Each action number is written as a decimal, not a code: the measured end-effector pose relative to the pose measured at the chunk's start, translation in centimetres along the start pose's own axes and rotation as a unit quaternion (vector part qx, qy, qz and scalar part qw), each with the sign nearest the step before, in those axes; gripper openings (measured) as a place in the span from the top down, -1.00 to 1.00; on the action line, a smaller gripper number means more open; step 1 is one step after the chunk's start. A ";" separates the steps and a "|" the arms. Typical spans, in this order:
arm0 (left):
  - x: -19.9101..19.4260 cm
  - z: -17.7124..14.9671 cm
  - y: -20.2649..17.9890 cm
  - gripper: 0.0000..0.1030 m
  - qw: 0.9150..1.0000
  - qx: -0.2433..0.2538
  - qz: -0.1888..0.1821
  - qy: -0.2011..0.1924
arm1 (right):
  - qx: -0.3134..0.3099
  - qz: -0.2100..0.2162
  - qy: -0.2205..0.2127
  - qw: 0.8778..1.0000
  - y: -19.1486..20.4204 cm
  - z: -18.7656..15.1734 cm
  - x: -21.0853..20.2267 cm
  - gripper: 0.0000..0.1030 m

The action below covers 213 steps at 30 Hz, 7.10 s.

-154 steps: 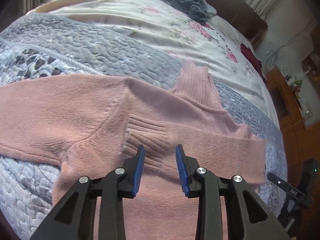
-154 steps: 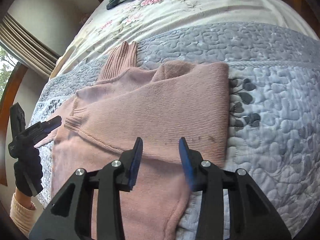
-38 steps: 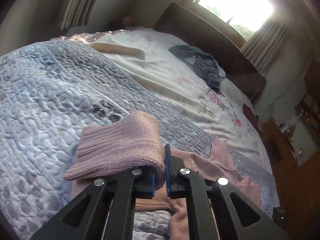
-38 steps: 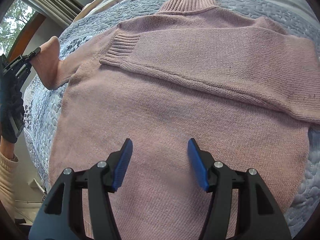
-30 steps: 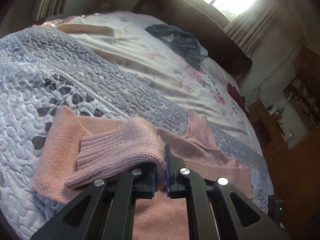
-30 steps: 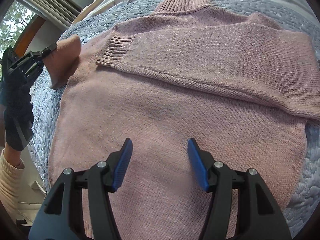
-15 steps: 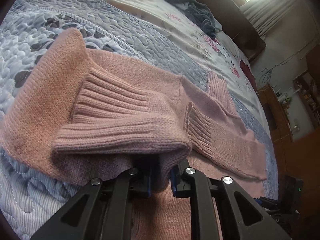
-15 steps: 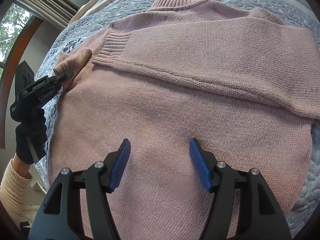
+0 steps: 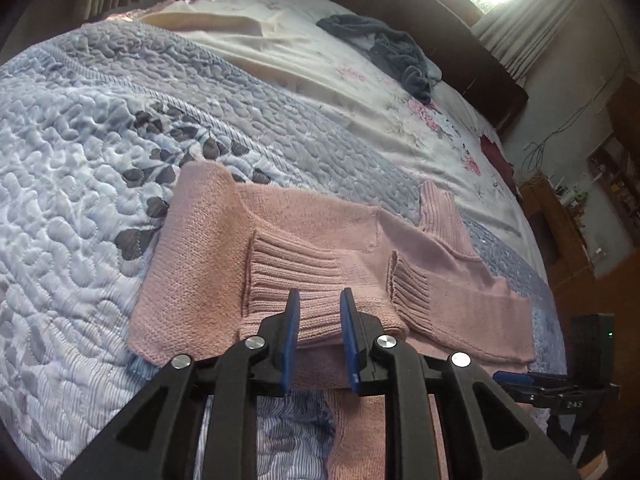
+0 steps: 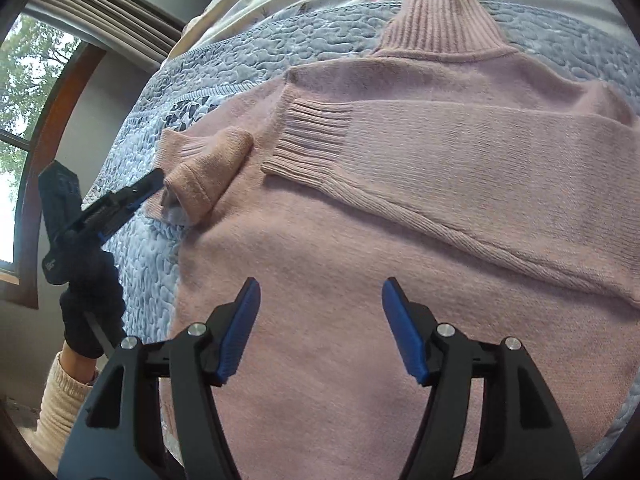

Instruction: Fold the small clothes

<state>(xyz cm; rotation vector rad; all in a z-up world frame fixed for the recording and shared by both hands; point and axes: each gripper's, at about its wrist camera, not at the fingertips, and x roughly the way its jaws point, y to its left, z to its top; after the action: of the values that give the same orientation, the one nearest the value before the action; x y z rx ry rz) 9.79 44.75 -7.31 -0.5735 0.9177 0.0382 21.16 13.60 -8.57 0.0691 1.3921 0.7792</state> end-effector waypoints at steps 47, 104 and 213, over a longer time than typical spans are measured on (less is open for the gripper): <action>1.3 0.1 -4.7 0.20 0.998 0.046 0.030 -0.021 | 0.009 -0.005 -0.089 0.996 -4.4 6.1 -6.9 0.78; 10.0 -0.8 -9.3 0.19 0.993 0.090 0.052 0.054 | 0.114 -0.121 -0.075 0.983 -19.4 -1.1 -11.3 0.79; 13.9 -0.2 -15.0 0.41 0.987 0.049 -0.124 0.095 | 0.069 0.088 -0.053 0.992 -14.1 5.7 -2.4 0.50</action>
<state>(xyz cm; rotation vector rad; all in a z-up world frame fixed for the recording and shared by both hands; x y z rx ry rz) 22.21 29.04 -11.17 -0.6036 1.0206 -0.2877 32.67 3.99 -12.07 0.3396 1.3495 0.8119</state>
